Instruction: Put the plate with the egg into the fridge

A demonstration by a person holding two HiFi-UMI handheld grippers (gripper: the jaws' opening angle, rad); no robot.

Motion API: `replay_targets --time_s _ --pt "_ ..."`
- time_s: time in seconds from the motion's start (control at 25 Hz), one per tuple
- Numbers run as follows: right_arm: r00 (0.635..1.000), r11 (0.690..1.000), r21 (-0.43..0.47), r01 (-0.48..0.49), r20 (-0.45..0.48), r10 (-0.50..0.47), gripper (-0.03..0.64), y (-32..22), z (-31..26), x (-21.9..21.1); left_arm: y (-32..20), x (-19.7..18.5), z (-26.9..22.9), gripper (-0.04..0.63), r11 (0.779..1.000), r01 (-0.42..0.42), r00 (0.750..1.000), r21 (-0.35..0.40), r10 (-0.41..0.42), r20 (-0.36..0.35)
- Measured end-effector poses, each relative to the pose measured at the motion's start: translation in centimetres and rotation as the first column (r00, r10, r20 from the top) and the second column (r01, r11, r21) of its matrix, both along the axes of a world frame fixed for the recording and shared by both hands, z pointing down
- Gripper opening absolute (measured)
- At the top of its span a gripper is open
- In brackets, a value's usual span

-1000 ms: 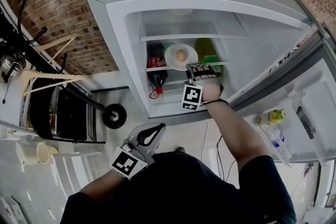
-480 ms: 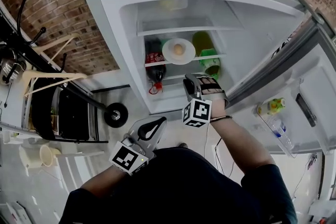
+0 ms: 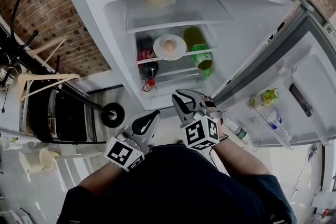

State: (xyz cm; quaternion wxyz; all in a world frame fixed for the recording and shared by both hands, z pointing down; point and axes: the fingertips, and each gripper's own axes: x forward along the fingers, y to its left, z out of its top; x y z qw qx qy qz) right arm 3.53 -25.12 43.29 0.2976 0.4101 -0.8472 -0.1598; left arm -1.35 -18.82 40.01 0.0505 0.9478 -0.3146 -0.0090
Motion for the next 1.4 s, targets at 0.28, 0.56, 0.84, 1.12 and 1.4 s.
replay_targets --time_s 0.28,0.56,0.84,1.12,1.4 --pt "0.949 0.987 -0.15 0.057 0.316 -0.007 0.025 3.4 -1.0 -0.9 0.4 0.6 -0.2 0.003 1.0 -0.012 1.0 0.0 0.012 0.0" --pt "0.853 0.974 -0.195 0.115 0.522 0.004 0.012 5.0 -1.4 -1.3 0.5 0.5 0.0 0.003 1.0 -0.001 1.0 0.005 0.001 0.008" --pt "0.826 0.974 -0.182 0.137 0.564 -0.011 0.011 5.5 -1.9 -1.5 0.6 0.6 0.0 0.003 1.0 -0.002 1.0 0.004 0.002 0.012" --pt "0.828 0.974 -0.173 0.144 0.56 -0.022 0.011 5.7 -2.1 -1.7 0.7 0.6 0.0 0.003 1.0 -0.003 1.0 0.001 0.003 0.009" --pt "0.83 0.975 -0.17 0.14 0.557 -0.022 0.011 5.9 -2.2 -1.7 0.9 0.7 -0.1 0.003 1.0 -0.008 1.0 0.004 0.008 0.004"
